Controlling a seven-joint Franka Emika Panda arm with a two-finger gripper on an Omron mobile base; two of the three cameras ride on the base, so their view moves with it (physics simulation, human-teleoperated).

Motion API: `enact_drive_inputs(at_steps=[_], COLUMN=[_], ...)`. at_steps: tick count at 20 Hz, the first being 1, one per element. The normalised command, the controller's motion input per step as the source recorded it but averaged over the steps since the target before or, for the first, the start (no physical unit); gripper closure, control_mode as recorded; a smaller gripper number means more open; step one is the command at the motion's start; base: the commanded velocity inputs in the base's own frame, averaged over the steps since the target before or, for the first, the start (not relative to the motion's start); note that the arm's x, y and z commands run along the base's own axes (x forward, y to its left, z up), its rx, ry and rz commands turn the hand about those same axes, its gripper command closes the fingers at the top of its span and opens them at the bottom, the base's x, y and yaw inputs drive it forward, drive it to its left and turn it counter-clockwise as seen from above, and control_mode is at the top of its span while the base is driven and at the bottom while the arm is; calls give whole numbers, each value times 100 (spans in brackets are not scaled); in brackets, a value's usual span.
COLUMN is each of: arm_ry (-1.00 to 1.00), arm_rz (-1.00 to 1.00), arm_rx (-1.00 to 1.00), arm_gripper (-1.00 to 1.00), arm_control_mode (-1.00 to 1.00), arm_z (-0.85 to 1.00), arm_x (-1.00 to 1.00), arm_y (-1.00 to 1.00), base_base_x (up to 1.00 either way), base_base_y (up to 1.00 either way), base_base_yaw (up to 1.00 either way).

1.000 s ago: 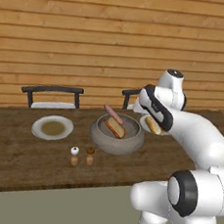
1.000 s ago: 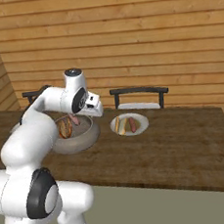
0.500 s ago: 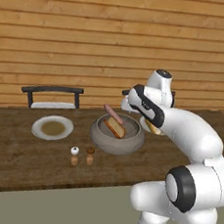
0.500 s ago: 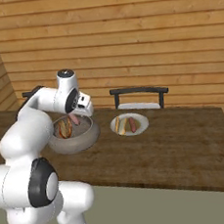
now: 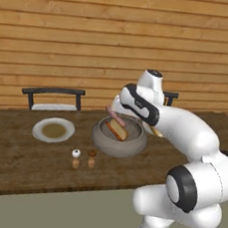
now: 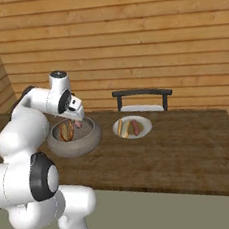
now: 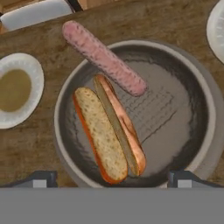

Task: Place one bun and one sausage from the bowl on each plate.

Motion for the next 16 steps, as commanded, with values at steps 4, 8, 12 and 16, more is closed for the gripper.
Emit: enact_drive_inputs(at_steps=[4, 8, 12, 16], arm_ry=[6, 3, 0, -2], arm_rz=[0, 0, 0, 0], arm_rx=[0, -1, -9, -10], arm_gripper=[-100, -100, -100, -100], arm_control_mode=[-100, -100, -100, -100], arm_z=[-12, -25, -49, -20], arm_x=[-9, -7, -5, -17], arm_y=[15, 0, 0, 0], base_base_x=[0, 0, 0, 0], base_base_y=[0, 0, 0, 0], base_base_yaw=[0, 0, 0, 0])
